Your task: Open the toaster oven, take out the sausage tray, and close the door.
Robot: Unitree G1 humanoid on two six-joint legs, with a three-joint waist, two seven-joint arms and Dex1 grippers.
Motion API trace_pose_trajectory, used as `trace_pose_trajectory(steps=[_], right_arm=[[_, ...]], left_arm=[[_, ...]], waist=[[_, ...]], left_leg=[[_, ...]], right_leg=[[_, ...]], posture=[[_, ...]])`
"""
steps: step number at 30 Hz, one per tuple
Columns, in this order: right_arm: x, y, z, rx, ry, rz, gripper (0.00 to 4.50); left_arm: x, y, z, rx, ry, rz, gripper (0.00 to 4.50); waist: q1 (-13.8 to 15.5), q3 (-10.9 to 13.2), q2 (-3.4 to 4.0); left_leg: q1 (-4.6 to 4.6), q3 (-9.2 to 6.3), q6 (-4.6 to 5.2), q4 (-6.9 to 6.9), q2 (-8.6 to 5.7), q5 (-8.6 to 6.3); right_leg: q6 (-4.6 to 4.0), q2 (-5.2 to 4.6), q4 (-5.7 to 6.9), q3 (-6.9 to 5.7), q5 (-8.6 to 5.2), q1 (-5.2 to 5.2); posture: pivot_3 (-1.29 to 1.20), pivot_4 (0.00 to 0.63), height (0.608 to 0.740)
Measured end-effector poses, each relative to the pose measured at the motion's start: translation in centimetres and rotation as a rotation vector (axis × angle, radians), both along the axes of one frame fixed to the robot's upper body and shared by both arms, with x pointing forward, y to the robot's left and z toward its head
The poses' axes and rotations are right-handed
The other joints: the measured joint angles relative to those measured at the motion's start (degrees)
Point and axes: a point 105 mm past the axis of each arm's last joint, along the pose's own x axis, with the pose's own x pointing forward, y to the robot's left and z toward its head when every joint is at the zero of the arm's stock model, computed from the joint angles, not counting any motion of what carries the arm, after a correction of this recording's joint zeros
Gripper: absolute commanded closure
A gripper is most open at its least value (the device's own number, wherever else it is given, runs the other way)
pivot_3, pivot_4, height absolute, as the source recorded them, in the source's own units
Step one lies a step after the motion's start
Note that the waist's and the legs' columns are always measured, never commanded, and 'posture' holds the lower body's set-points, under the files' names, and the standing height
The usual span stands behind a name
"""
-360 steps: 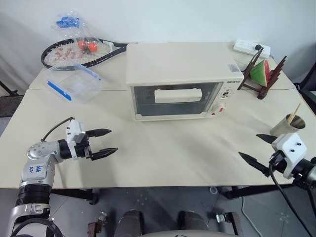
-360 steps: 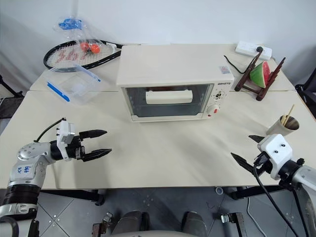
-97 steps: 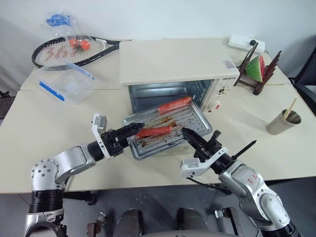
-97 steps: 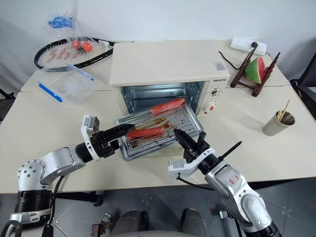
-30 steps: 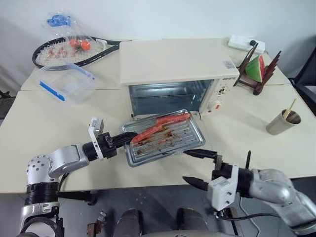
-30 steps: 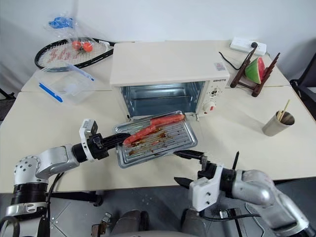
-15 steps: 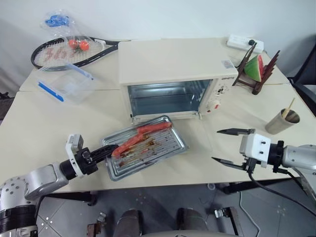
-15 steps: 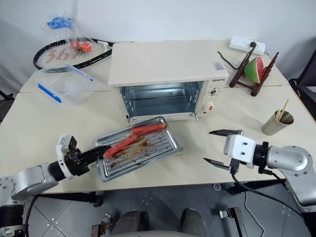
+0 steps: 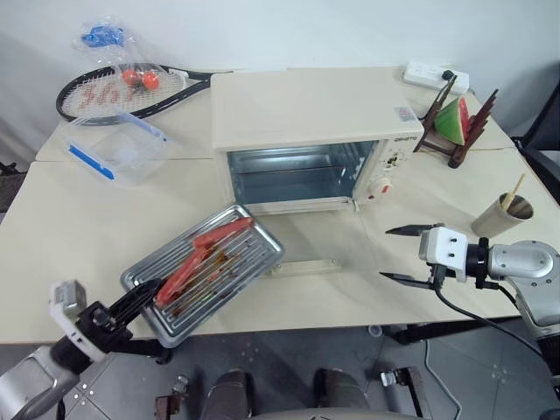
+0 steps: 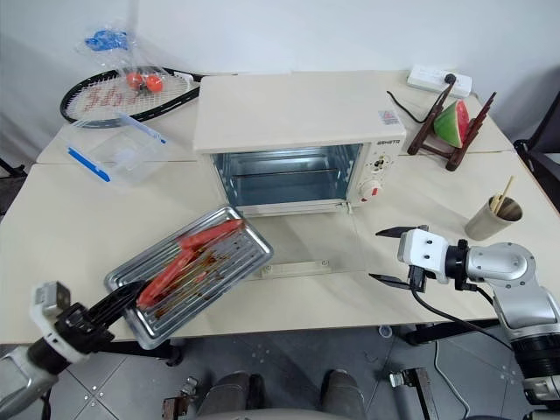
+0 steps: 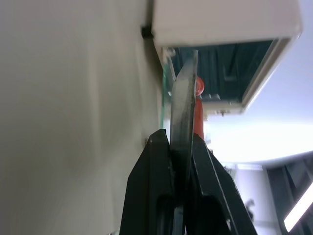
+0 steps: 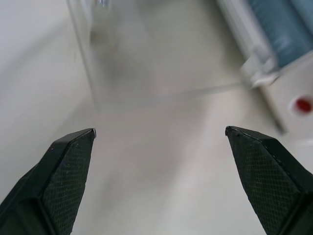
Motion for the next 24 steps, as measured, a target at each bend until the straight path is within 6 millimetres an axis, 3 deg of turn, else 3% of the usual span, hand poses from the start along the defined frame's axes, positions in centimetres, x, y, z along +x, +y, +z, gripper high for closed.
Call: trace_pose_trajectory(steps=[10, 13, 24], right_arm=[[1.5, -0.6, -0.7, 0.013, 0.000, -0.017, 0.05], [1.6, -0.6, -0.9, 0.015, 0.002, -0.007, 0.61], [1.5, 0.4, -1.9, 0.043, 0.020, 0.026, 4.16]], left_arm=[[-2.3, 1.0, 0.2, -0.006, -0.041, 0.198, 4.50], [-2.7, 1.4, 0.3, -0.012, -0.050, 0.248, 4.50], [-2.5, 0.9, -1.0, -0.087, -0.014, 0.351, 4.50]], waist=[[-0.28, 0.00, 0.00], [-0.22, -0.03, -0.05], [-0.20, -0.03, -0.05]], left_leg=[[0.02, 0.07, 0.01, 0.21, 0.06, -0.12], [0.03, 0.06, 0.04, 0.27, 0.06, -0.15], [0.21, 0.11, 0.08, 0.28, 0.07, -0.21]], right_leg=[[-0.05, 0.03, -0.08, 0.08, -0.03, 0.00], [-0.06, 0.03, -0.11, 0.08, -0.03, 0.04], [-0.07, 0.03, -0.13, 0.16, -0.03, 0.16]], posture=[[0.00, 0.150, 0.740], [0.00, 0.150, 0.740], [0.00, 0.150, 0.740]])
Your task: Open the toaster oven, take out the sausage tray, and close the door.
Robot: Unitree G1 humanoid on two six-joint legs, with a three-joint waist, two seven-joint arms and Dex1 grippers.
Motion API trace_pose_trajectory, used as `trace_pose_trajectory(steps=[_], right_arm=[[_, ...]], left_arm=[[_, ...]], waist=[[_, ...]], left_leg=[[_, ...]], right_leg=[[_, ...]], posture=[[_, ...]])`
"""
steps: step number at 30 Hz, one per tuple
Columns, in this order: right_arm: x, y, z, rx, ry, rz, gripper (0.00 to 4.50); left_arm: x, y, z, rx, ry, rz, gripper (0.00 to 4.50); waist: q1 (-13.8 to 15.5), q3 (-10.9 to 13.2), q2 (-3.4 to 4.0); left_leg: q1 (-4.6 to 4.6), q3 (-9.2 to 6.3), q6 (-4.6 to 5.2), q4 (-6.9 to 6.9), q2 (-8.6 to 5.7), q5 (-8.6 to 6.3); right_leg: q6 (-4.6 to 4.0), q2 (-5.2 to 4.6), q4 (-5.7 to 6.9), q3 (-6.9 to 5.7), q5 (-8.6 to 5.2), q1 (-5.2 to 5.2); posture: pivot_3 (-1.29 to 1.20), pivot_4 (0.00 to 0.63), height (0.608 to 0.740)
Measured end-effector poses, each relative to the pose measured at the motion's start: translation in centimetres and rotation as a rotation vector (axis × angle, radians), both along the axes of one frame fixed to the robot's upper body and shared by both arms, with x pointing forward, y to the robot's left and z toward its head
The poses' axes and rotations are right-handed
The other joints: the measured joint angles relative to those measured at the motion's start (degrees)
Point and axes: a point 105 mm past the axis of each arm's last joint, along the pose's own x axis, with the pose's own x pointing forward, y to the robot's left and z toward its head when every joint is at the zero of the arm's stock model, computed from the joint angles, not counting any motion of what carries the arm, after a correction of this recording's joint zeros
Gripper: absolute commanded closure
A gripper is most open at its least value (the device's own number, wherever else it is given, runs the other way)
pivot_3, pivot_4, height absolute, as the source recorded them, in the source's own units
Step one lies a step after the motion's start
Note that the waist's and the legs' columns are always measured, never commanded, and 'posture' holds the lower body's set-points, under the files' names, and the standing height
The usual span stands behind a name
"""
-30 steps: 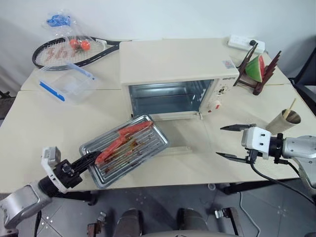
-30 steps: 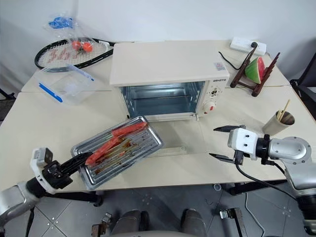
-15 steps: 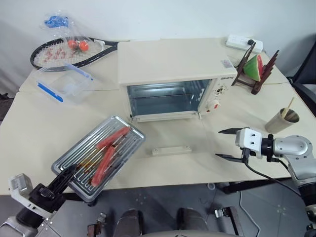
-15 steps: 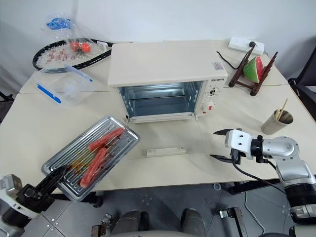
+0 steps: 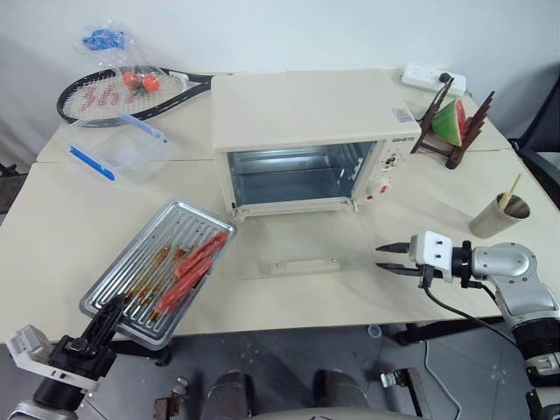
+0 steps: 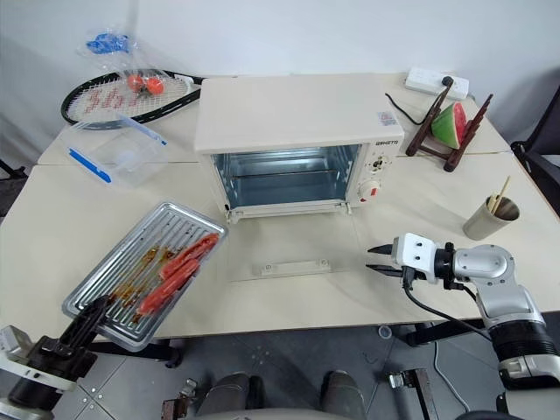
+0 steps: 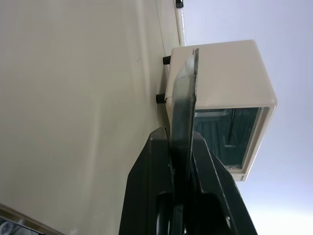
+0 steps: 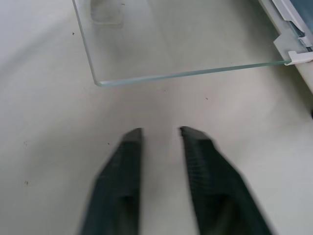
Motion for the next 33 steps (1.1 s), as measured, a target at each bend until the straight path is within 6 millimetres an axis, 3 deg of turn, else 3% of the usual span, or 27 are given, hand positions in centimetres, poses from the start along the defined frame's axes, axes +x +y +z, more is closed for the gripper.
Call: trace_pose_trajectory(steps=[1, 14, 25, 30, 33], right_arm=[[0.0, 0.0, 0.0, 0.001, 0.001, 0.000, 4.48], [0.4, 2.7, -0.4, 0.110, 0.010, 0.018, 4.48], [0.9, 5.1, 2.7, 0.232, 0.003, 0.024, 4.48], [1.6, 5.7, 6.4, 0.304, -0.061, 0.013, 4.48], [1.7, 5.8, 7.5, 0.325, -0.069, 0.012, 4.48]], left_arm=[[0.0, 0.2, 0.0, -0.002, 0.002, 0.013, 4.50], [-0.7, 0.9, -1.3, -0.082, 0.035, 0.151, 4.50], [-1.0, 0.9, -1.6, -0.077, 0.056, 0.161, 4.50], [-0.9, 0.6, -1.7, -0.081, 0.064, 0.146, 4.50], [-0.8, 0.5, -1.8, -0.082, 0.069, 0.144, 4.50]], waist=[[0.00, 0.00, 0.00], [-0.03, 0.00, 0.00], [0.04, 0.01, 0.01], [0.00, 0.02, 0.02], [0.03, 0.02, 0.02]], left_leg=[[0.00, 0.00, 0.00, 0.00, 0.00, 0.00], [0.01, 0.04, 0.00, 0.00, 0.03, -0.04], [-0.01, 0.02, 0.04, 0.00, 0.05, -0.12], [-0.02, 0.01, 0.02, -0.02, 0.09, -0.16], [-0.04, 0.03, 0.05, -0.01, 0.10, -0.21]], right_leg=[[0.00, 0.00, 0.00, 0.00, 0.00, -0.01], [-0.01, 0.04, -0.07, 0.00, 0.00, 0.02], [-0.01, 0.04, -0.16, 0.01, -0.01, 0.01], [-0.02, 0.09, -0.17, 0.07, 0.00, -0.06], [-0.01, 0.10, -0.24, 0.08, 0.00, -0.05]], posture=[[0.00, 0.150, 0.740], [0.00, 0.150, 0.740], [0.00, 0.150, 0.740], [0.00, 0.150, 0.740], [0.00, 0.150, 0.740]])
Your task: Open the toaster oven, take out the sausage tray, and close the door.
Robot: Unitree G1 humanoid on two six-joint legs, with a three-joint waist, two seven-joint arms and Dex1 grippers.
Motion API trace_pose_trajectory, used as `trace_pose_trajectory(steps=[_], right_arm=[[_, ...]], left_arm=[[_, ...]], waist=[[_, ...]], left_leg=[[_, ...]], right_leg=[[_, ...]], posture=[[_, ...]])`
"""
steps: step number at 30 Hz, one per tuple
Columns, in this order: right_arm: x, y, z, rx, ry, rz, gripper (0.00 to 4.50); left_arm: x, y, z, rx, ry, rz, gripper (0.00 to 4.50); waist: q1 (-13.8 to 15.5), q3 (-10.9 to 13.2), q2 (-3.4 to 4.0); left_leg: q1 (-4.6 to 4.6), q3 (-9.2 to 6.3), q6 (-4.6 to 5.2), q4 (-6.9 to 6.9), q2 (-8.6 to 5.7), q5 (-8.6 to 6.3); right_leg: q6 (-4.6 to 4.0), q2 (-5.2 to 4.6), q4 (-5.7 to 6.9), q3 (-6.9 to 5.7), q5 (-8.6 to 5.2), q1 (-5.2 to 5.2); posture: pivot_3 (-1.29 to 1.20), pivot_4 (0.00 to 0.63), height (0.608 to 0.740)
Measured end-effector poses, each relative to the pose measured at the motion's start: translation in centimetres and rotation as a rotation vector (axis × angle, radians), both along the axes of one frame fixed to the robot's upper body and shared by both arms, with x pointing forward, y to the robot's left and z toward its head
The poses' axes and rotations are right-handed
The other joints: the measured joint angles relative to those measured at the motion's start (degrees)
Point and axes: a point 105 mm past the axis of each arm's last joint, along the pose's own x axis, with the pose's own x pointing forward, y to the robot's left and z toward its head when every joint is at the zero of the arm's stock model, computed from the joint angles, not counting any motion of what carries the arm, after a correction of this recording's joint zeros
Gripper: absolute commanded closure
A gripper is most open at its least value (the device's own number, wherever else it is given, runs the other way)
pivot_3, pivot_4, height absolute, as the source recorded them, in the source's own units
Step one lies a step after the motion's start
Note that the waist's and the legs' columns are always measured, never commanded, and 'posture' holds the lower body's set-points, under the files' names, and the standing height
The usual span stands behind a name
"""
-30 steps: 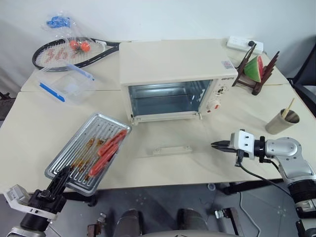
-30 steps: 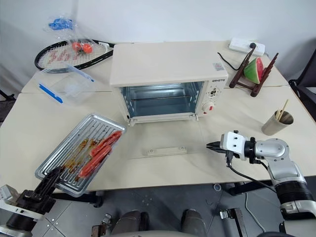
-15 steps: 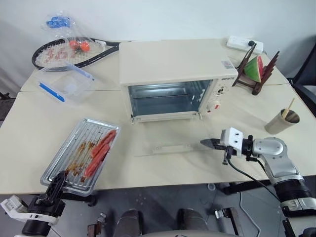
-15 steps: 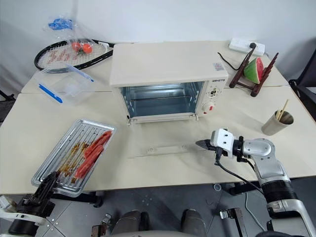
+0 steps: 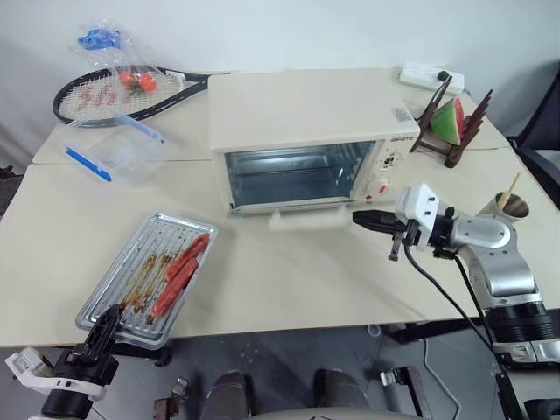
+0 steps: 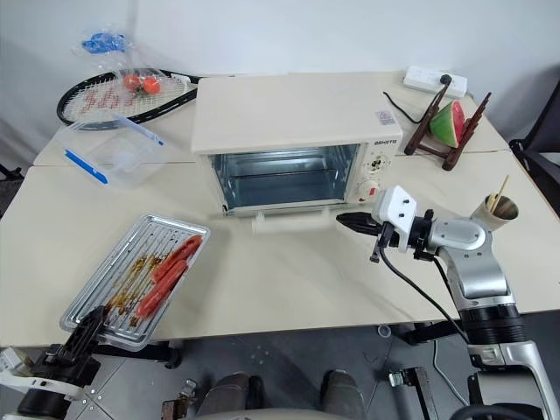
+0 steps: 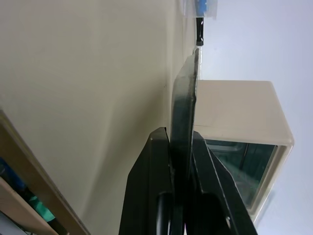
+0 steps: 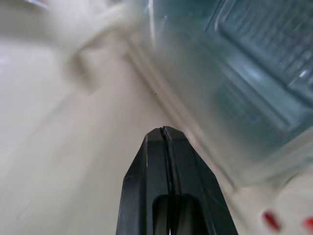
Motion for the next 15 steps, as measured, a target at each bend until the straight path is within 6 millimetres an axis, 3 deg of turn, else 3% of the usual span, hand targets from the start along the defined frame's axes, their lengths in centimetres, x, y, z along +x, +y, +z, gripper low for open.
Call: trace_pose_trajectory(steps=[8, 15], right_arm=[[2.2, 0.2, 5.1, 0.038, -0.124, -0.021, 4.48], [1.7, 0.7, 5.1, 0.023, -0.083, 0.025, 4.48]], left_arm=[[0.6, -0.7, -0.2, -0.011, 0.001, -0.044, 4.50], [0.1, -1.2, -0.6, 0.004, 0.038, -0.105, 4.50]], waist=[[-0.08, 0.00, 0.00], [0.07, 0.00, 0.01]], left_leg=[[-0.05, 0.13, 0.00, 0.02, 0.04, -0.02], [-0.20, 0.16, 0.01, 0.02, 0.04, -0.03]], right_leg=[[0.00, 0.06, -0.02, 0.02, 0.01, -0.05], [0.01, 0.06, 0.03, 0.00, 0.01, -0.16]], posture=[[0.00, 0.150, 0.740], [0.00, 0.150, 0.740]])
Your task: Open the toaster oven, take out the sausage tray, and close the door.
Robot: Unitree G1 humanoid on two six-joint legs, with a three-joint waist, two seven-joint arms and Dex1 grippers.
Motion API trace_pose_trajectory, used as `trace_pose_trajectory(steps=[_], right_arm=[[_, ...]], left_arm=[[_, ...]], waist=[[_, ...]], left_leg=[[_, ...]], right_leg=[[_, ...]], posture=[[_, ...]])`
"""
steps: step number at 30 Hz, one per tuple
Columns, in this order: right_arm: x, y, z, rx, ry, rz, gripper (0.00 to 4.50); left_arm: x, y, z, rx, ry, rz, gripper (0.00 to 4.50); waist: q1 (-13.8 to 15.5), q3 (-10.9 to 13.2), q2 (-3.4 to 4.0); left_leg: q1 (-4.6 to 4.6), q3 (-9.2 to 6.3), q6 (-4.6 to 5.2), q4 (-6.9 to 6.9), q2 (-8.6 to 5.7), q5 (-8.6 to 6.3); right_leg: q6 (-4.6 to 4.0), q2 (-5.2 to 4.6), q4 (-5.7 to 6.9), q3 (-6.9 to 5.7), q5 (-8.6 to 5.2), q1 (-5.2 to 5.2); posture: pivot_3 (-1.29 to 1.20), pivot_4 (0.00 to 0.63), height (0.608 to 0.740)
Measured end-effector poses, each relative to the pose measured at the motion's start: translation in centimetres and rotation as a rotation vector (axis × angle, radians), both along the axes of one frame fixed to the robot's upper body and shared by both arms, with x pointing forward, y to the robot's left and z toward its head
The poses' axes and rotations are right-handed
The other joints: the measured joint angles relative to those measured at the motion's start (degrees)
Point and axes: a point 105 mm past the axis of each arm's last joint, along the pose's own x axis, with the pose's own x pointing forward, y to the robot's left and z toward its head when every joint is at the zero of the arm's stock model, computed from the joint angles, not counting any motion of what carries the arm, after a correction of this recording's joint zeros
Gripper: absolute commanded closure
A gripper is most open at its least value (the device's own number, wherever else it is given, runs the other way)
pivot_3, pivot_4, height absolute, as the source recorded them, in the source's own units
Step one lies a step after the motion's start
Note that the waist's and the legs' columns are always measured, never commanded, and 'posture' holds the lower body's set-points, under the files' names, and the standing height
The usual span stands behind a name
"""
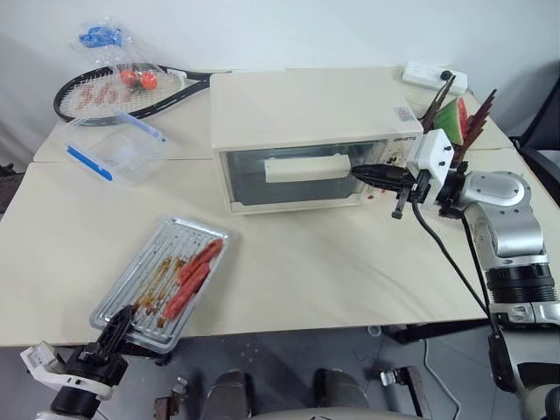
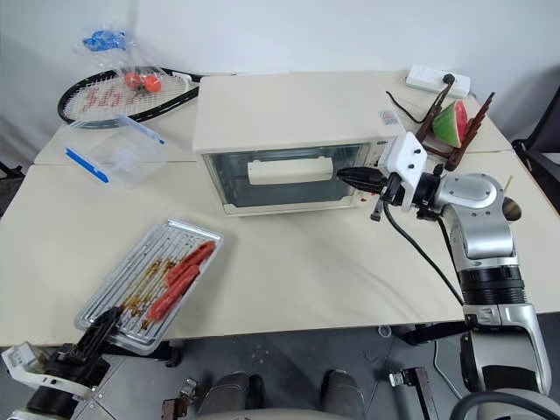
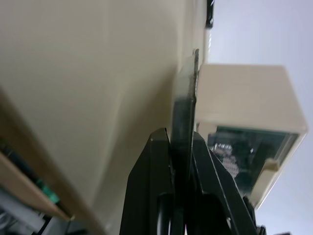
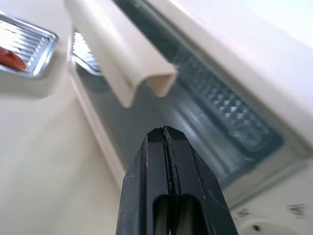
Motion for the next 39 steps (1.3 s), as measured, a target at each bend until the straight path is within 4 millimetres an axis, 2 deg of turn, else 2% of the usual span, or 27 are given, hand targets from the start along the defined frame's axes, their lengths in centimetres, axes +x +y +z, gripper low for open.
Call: trace_pose_trajectory(steps=[6, 12, 14, 15, 19, 22, 28, 32, 35, 39], right_arm=[[-1.6, 0.3, -1.0, -0.049, 0.059, 0.038, 4.48], [-3.9, -0.7, -3.3, -0.115, 0.192, 0.054, 4.48], [-4.1, -1.2, -4.1, -0.121, 0.227, 0.035, 4.48], [-4.2, -1.2, -4.4, -0.122, 0.235, 0.029, 4.48], [-4.5, -1.2, -4.6, -0.123, 0.231, 0.019, 4.48], [-5.0, -2.0, -4.7, -0.116, 0.228, -0.028, 4.48], [-6.1, -3.0, -5.3, -0.121, 0.231, -0.083, 4.48], [-6.3, -3.5, -5.0, -0.121, 0.223, -0.113, 4.48], [-6.3, -3.5, -5.1, -0.120, 0.224, -0.114, 4.48], [-6.2, -3.5, -5.0, -0.123, 0.223, -0.107, 4.48]], left_arm=[[0.1, -1.3, -0.7, 0.006, 0.038, -0.189, 4.50], [2.8, -3.4, -0.5, 0.045, 0.056, -0.517, 4.50], [3.5, -3.7, -0.6, 0.043, 0.076, -0.593, 4.50], [4.6, -4.2, -0.6, 0.047, 0.082, -0.657, 4.50], [6.6, -5.3, -0.2, 0.048, 0.086, -0.762, 4.50], [8.7, -7.0, 0.1, 0.060, 0.112, -0.885, 4.50], [10.6, -8.8, 0.8, 0.061, 0.113, -0.979, 4.50], [10.6, -8.6, 0.9, 0.068, 0.115, -0.979, 4.50], [10.5, -8.3, 1.0, 0.066, 0.110, -0.967, 4.50], [9.9, -7.6, 1.0, 0.058, 0.092, -0.935, 4.50]], waist=[[-0.08, 0.00, 0.01], [0.51, -0.01, 0.07], [1.64, 0.02, 0.49], [3.41, 0.09, 0.92], [6.18, 0.14, 1.20], [8.95, 0.14, 1.60], [11.12, 0.11, 1.83], [10.91, 0.11, 1.82], [10.80, 0.12, 1.82], [9.81, 0.18, 1.71]], left_leg=[[0.00, -0.01, -0.01, 0.00, 0.01, -0.01], [-0.02, -0.04, -0.02, 0.00, 0.00, -0.01], [0.02, -0.10, -0.03, 0.03, -0.05, 0.08], [-0.02, -0.42, -0.07, 0.03, -0.19, 0.30], [-0.10, -1.22, -0.18, -0.03, -0.36, 0.59], [-0.41, -1.62, -0.13, -0.06, -0.44, 1.21], [-1.67, -1.54, -0.08, -0.69, -0.38, 2.71], [-2.10, -1.62, -0.09, -1.01, -0.43, 3.21], [-2.23, -1.64, -0.24, -1.05, -0.44, 3.42], [-2.24, -1.65, -0.28, -1.18, -0.40, 3.44]], right_leg=[[-0.01, 0.02, -0.08, 0.00, 0.00, -0.02], [-0.01, 0.02, 0.02, -0.01, 0.00, 0.01], [-0.02, -0.01, 0.13, -0.01, 0.00, -0.01], [-0.11, -0.04, 0.31, -0.04, 0.01, -0.03], [-0.51, -0.03, 0.33, -0.21, 0.22, -0.10], [-0.70, -0.04, 0.12, -0.16, 0.40, 0.18], [-1.13, -0.20, -0.66, 0.04, 0.79, 0.02], [-0.95, -0.17, -0.95, -0.13, 1.12, -0.02], [-0.27, -0.13, -0.86, -0.16, 1.49, -0.03], [-0.27, -0.07, -1.00, -0.18, 1.49, -0.03]], posture=[[0.00, 0.150, 0.740], [0.00, 0.150, 0.740], [0.00, 0.150, 0.740], [0.00, 0.150, 0.740], [0.00, 0.150, 0.740], [0.00, 0.150, 0.740], [0.00, 0.150, 0.740], [0.00, 0.150, 0.740], [0.00, 0.150, 0.740], [0.00, 0.150, 0.740]])
